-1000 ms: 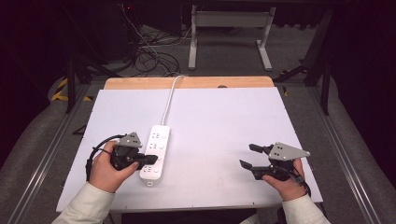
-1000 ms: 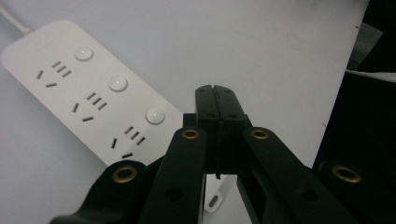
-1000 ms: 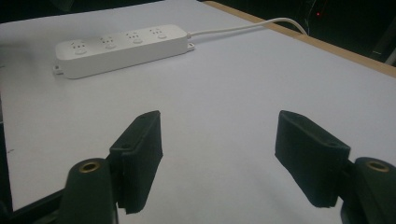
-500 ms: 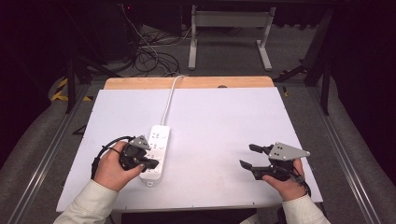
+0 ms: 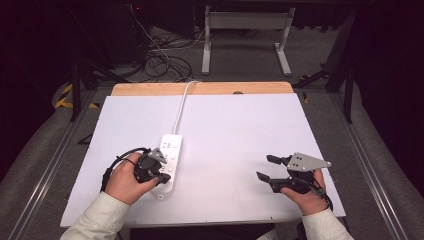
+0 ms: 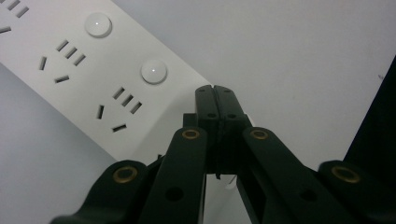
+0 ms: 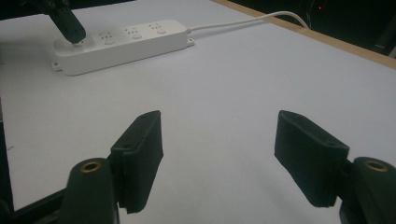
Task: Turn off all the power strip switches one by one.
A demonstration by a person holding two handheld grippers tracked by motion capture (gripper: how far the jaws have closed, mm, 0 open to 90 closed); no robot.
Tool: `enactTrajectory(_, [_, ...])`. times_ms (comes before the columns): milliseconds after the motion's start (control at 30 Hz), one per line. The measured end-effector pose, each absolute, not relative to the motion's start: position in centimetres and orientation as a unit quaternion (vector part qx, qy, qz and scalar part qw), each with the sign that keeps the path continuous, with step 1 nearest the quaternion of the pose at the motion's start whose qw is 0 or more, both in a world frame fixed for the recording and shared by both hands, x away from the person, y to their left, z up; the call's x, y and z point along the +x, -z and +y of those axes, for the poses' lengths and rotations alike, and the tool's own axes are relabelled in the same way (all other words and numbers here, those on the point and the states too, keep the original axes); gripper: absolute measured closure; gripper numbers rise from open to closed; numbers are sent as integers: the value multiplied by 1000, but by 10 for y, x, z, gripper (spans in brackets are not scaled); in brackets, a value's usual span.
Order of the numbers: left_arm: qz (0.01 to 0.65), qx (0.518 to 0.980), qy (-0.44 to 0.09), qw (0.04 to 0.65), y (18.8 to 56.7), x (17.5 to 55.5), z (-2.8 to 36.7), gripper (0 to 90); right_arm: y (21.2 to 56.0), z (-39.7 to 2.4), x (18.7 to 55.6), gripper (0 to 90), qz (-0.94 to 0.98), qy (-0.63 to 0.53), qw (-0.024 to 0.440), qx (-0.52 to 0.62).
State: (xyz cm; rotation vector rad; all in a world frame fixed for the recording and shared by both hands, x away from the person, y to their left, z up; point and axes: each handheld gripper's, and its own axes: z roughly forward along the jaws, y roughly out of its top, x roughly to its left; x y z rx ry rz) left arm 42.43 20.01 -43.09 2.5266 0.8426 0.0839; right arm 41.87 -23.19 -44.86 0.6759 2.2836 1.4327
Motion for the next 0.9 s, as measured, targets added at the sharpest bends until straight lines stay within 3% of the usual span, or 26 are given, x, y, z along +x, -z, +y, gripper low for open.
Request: enactTrajectory(900, [296,927,-29,229,437,426,198,900,452,-230,420,321,815,-501,164,239])
